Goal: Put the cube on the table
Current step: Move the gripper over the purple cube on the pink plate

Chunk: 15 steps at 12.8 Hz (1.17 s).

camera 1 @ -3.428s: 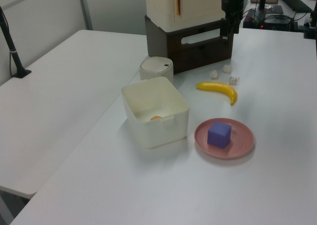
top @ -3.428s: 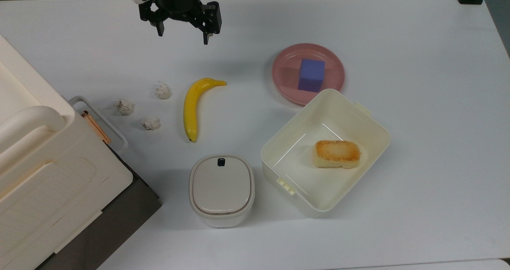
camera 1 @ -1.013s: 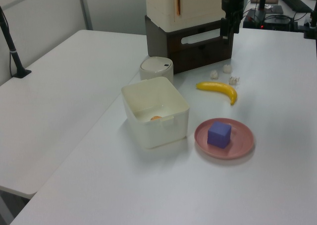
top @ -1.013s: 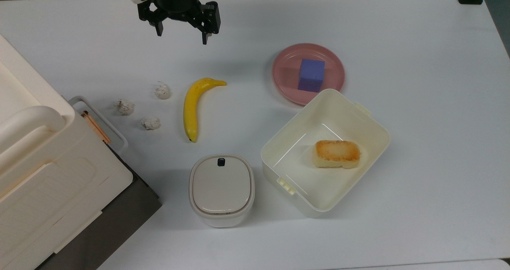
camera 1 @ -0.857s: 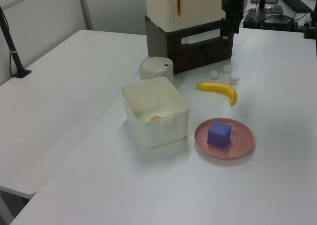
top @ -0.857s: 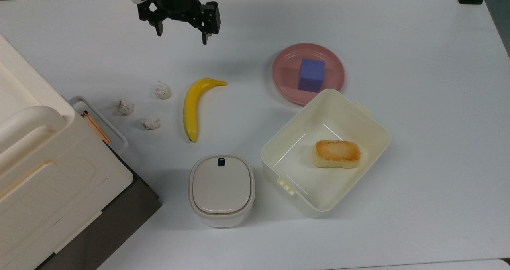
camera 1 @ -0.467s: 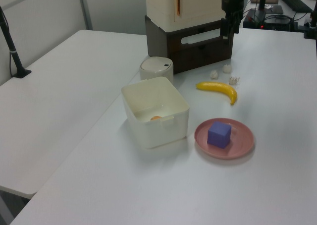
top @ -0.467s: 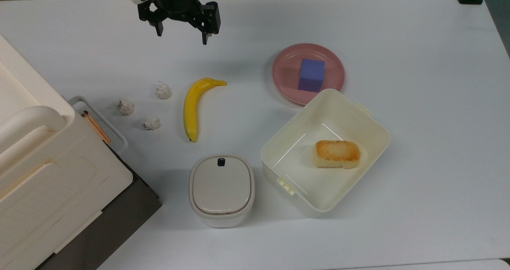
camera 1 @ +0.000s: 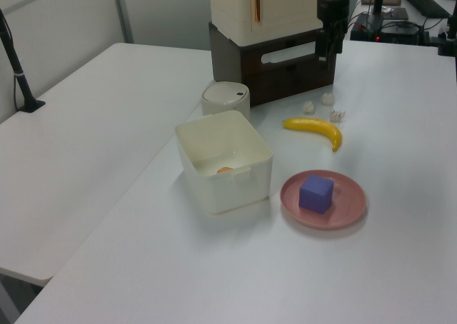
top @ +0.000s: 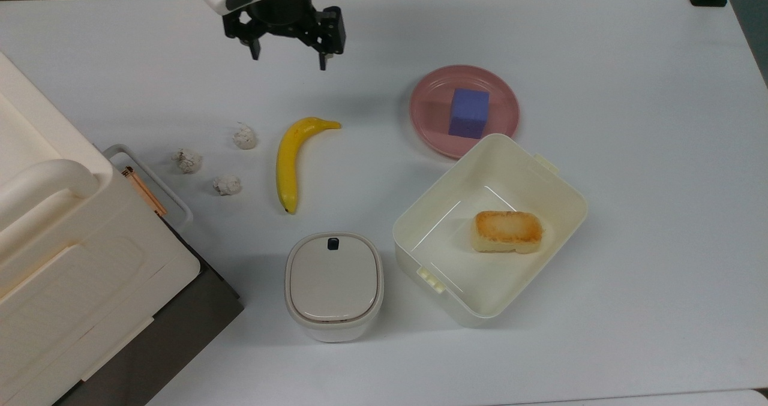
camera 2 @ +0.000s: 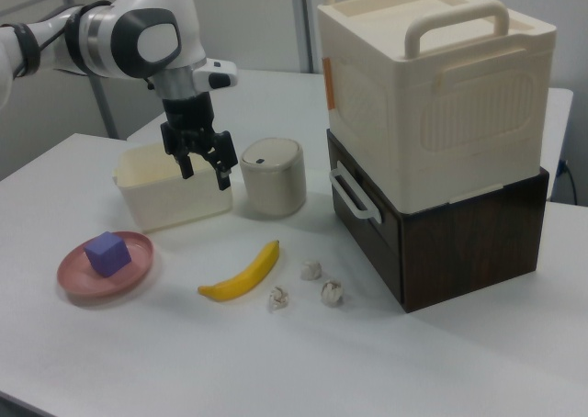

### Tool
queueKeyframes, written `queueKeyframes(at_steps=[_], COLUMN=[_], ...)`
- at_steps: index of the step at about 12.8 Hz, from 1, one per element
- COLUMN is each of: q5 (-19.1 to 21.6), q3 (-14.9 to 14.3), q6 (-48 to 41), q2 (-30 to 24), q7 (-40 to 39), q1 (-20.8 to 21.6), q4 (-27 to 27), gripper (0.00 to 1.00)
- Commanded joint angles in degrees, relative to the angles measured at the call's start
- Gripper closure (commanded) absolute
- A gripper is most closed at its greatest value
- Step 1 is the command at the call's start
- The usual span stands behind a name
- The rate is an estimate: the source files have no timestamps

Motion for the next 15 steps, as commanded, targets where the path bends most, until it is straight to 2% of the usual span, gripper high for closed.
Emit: queueKeyframes(at_steps=[1,5,8,15], q5=[1.6,2.2,3.6,3.6], q3=[-0.1,-0.1,-0.2,-0.2], q6=[0.0,0.7,4.8,9.9], q2=[-0.6,1.0,3.4,9.2], q7=[0.6,3.0,6.9,12.1], q1=[5.0,10.2,14.2,19.6], q4=[-0.8,-1.8,-2.4,-2.5], gripper=[0.00,0.00,0.00,0.00])
